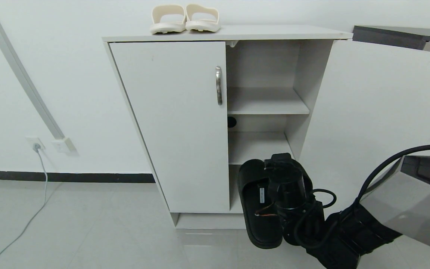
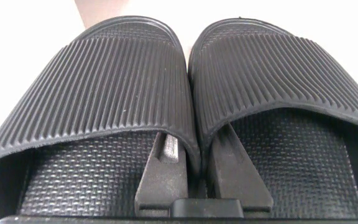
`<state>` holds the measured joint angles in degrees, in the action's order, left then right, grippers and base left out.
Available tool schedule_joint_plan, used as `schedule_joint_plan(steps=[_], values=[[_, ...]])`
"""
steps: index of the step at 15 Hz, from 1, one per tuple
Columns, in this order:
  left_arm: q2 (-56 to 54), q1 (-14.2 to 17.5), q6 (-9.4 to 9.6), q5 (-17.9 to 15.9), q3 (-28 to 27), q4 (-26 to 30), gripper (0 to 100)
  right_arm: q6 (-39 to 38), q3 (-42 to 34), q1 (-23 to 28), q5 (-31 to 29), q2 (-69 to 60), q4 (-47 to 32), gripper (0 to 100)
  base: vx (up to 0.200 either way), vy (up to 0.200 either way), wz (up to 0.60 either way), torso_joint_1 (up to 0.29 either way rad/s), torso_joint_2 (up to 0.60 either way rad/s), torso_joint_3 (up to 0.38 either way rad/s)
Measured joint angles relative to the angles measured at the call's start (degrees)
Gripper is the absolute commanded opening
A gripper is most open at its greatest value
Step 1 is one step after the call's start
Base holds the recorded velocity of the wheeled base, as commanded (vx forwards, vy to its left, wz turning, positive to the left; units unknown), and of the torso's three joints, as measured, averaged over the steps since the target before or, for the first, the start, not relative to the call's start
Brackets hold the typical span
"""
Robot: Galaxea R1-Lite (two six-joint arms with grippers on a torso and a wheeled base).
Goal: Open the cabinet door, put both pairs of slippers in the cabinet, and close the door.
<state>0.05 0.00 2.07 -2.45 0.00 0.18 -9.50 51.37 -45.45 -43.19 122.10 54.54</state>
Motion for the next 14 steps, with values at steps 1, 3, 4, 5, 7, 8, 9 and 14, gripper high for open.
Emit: schedule_joint_plan(steps=[1,3,4,5,7,8,9,14], values=[[0.0,0.0,0.02,0.0,0.0,0.0,0,0.0,0.0,0.0,0.0,0.1,0.0,0,0.000,0.000,0.00,0.000,0.00,0.000],[0.0,0.0,0.02,0.0,0.0,0.0,0,0.0,0.0,0.0,0.0,0.3,0.0,0,0.000,0.000,0.00,0.000,0.00,0.000],[0.0,0.0,0.02,0.0,0.0,0.0,0,0.0,0.0,0.1,-0.1,0.3,0.2,0,0.000,0.000,0.00,0.002,0.00,-0.144],[0.0,0.0,0.04,0.0,0.0,0.0,0,0.0,0.0,0.3,0.0,0.3,0.3,0,0.000,0.000,0.00,0.002,0.00,-0.163],[0.0,0.0,0.04,0.0,0.0,0.0,0,0.0,0.1,0.6,0.1,0.3,0.3,0,0.000,0.000,0.00,0.010,0.00,-0.190],[0.0,0.0,0.04,0.0,0.0,0.0,0,0.0,0.3,0.8,0.2,0.3,0.5,0,0.000,0.000,0.00,0.002,0.01,-0.183],[0.0,0.0,0.04,0.0,0.0,0.0,0,0.1,0.5,0.9,0.2,0.4,0.5,0,0.000,0.000,0.00,0.002,0.00,-0.203],[0.0,0.0,0.02,0.0,0.0,0.0,0,0.1,1.6,1.0,0.3,0.5,0.7,0,0.000,0.000,0.00,0.005,0.00,-0.199]])
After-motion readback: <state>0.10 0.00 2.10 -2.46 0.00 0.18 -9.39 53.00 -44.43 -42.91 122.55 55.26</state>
